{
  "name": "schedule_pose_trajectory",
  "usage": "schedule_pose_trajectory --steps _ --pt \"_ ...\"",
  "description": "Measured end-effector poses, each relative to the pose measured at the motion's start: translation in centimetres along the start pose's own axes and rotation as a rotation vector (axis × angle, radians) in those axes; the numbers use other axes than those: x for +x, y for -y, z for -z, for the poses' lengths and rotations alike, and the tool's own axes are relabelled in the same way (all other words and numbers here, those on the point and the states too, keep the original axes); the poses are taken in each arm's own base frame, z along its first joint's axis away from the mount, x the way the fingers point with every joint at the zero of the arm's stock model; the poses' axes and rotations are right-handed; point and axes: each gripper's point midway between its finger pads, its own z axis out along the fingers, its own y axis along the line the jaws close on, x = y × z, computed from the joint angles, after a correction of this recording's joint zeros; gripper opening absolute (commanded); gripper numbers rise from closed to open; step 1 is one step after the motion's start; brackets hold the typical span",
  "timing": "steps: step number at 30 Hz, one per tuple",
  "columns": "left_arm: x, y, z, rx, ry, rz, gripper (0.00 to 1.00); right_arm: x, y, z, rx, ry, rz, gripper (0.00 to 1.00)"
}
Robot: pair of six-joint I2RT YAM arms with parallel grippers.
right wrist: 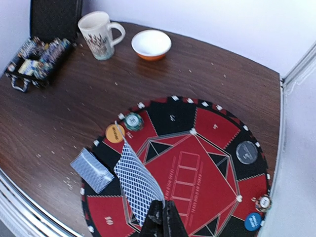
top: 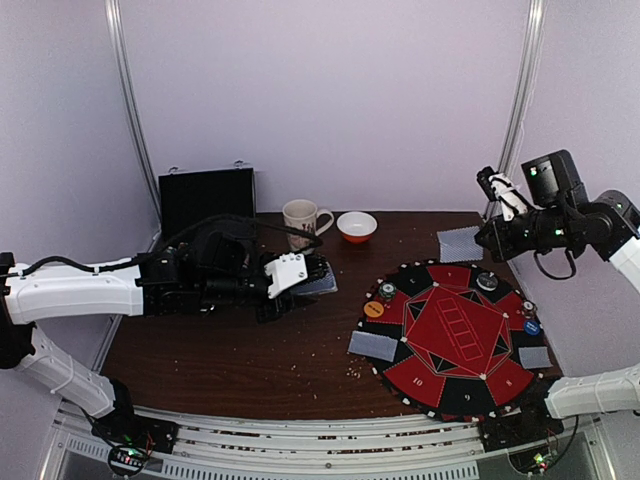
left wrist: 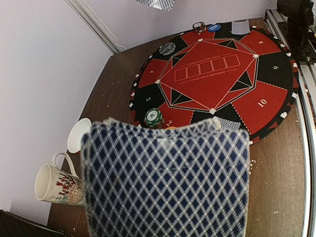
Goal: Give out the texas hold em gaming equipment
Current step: Distribute the poker card in the small blind area.
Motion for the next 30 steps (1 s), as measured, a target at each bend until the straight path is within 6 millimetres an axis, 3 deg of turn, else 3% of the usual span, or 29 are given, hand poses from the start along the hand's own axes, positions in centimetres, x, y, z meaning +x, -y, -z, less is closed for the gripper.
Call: schedule_pose_trajectory --steps 5,10,12,14,25,30 --pt "0.0 0.0 0.0 0.000 0.000 0.000 0.40 4.4 3.6 -0.8 0.139 -0.179 0.130 0.00" --pt "0.1 0.1 -0.1 0.003 -0.001 0.001 0.40 13.9 8.6 -3.2 0.276 -0.532 0.185 0.00" --pt "0.1 0.2 -0.2 0.007 -0.004 0.002 0.40 17.7 9.7 -3.5 0.282 -0.655 0.189 0.00" --pt "0.3 0.3 -0.5 0.014 -0.009 0.005 0.40 20.1 10.5 -3.3 0.280 -0.731 0.192 0.00" --pt "0.1 0.7 -0.9 0.043 -0.008 0.021 0.40 25.8 11.8 -4.6 0.215 -0.876 0.233 0.00" --pt "0.2 0.7 -0.9 0.045 -0.009 0.025 0.40 26.0 12.8 -5.4 0.225 -0.893 0.249 0.00"
